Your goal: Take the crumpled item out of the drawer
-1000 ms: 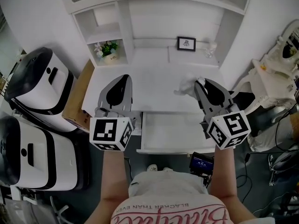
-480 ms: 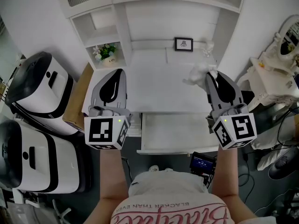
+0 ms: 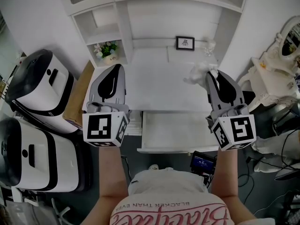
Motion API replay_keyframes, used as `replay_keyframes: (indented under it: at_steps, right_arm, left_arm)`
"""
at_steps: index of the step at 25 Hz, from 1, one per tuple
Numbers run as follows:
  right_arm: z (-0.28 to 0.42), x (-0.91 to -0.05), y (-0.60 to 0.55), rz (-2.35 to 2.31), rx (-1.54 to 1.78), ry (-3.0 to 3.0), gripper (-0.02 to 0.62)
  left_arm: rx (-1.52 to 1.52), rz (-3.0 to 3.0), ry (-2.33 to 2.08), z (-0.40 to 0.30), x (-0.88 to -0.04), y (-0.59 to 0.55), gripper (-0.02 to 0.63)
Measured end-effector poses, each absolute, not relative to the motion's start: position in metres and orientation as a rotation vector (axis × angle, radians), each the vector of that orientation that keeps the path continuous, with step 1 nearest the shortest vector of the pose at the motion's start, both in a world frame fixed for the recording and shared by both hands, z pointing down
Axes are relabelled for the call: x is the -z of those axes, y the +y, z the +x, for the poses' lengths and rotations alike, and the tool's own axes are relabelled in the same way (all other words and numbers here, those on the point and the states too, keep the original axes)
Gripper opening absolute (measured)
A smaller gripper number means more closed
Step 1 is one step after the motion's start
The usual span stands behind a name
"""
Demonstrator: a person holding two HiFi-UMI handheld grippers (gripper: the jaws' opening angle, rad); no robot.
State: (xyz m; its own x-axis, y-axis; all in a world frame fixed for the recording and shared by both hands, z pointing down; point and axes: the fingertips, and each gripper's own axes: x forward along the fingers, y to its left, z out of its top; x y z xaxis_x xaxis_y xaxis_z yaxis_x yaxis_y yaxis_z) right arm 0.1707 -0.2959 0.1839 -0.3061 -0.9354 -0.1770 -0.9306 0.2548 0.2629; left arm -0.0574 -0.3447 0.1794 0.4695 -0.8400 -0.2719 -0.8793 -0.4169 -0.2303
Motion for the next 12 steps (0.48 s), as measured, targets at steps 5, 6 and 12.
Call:
replay_keyframes:
  at_steps: [5,6,12]
  right_arm:
    - [0.1654,-0.1845,-0.2949,1.821,0.525,-2.456,0.075]
    - [0.1646,-0.1848,-0.2950,1.819,0.527,-2.453,0.075]
    - [0.1616,-0.1835,-0.2938,1.823,0.535,-2.444,0.075]
  left_arm:
    - [-0.160,-2.386,1.456,-0.0569,-0.1804,-0.3456,0.009]
    - [-0.160,-2.387,1.456,-0.0571,-0.1808,-0.3459,0.009]
    - [-0.158,-2.395,1.455,-0.0588,-0.1825,-0.3469,0.009]
